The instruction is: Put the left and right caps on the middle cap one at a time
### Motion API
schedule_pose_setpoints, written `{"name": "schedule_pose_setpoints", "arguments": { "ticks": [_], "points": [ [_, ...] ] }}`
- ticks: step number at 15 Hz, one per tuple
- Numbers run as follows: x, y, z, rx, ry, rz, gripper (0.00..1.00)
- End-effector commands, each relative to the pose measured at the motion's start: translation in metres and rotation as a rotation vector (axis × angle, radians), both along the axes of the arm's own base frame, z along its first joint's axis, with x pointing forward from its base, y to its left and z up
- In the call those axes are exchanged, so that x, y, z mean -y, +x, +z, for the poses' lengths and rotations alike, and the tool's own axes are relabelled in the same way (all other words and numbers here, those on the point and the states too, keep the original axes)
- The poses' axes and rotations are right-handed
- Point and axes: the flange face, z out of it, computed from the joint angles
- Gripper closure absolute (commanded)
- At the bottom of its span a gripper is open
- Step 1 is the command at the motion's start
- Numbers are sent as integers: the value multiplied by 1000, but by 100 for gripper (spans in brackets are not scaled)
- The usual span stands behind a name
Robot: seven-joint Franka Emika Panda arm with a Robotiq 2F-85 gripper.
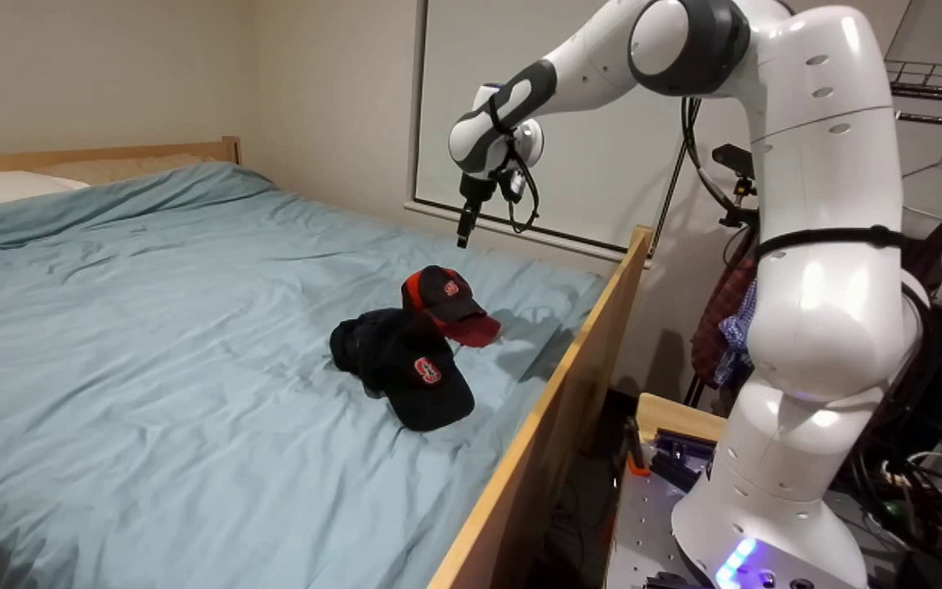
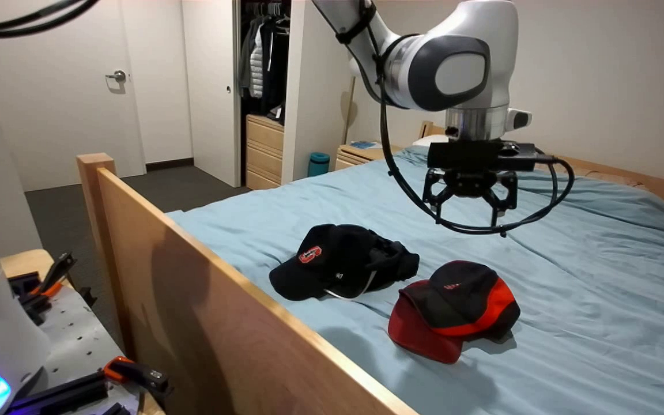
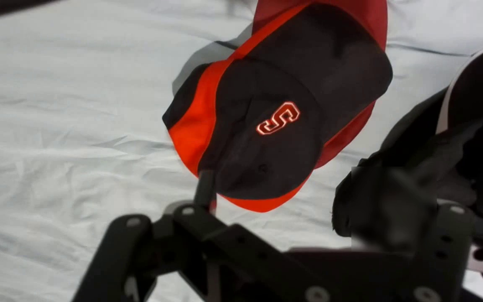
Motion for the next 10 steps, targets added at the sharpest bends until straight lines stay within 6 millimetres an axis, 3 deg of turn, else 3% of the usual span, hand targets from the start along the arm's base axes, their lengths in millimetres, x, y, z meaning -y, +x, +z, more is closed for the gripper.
{"name": "schedule_pose_setpoints", "arguments": {
  "ticks": [1, 5, 10],
  "points": [
    [4, -2, -4, -7, 4, 7, 0],
    [2, -2, -10, -22, -6, 37, 0],
    [10, -13, -66, -61, -81, 178, 0]
  ]
}}
